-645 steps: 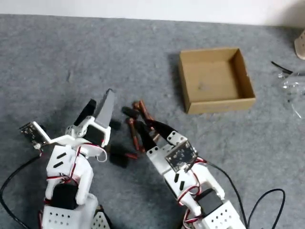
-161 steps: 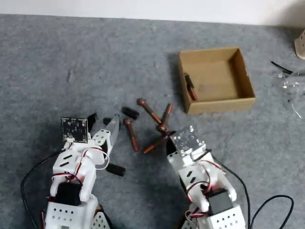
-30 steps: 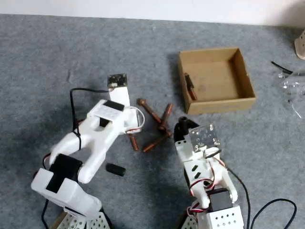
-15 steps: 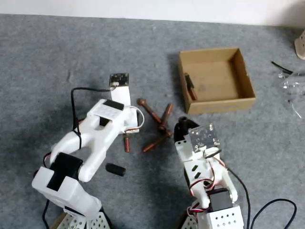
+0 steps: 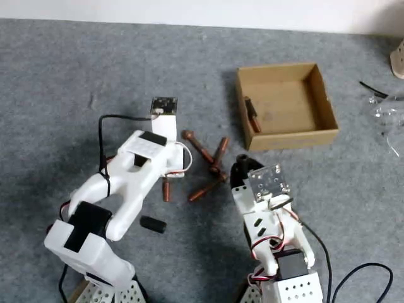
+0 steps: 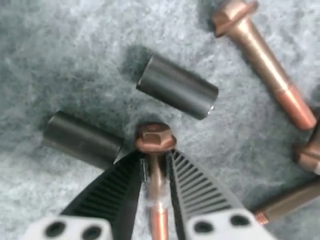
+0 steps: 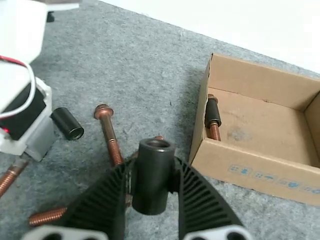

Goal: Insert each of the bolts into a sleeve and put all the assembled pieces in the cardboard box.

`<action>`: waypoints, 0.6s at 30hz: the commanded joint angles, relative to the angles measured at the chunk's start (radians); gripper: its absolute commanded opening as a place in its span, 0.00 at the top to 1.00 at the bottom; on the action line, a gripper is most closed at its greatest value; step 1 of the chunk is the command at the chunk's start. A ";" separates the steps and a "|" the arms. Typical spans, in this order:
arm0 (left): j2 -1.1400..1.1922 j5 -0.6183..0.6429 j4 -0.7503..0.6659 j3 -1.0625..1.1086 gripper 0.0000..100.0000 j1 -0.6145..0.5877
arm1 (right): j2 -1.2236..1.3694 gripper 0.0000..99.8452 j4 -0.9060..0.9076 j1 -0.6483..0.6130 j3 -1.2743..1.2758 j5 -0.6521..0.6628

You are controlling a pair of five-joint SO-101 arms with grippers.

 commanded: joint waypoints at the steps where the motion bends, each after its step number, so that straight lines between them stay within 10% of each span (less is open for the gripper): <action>1: -0.045 -0.008 0.023 -0.001 0.99 0.013 | -0.022 1.00 -0.042 0.015 0.091 0.012; 18: -0.785 -0.009 0.015 0.435 0.99 0.005 | -0.022 1.00 -0.042 0.012 0.091 0.012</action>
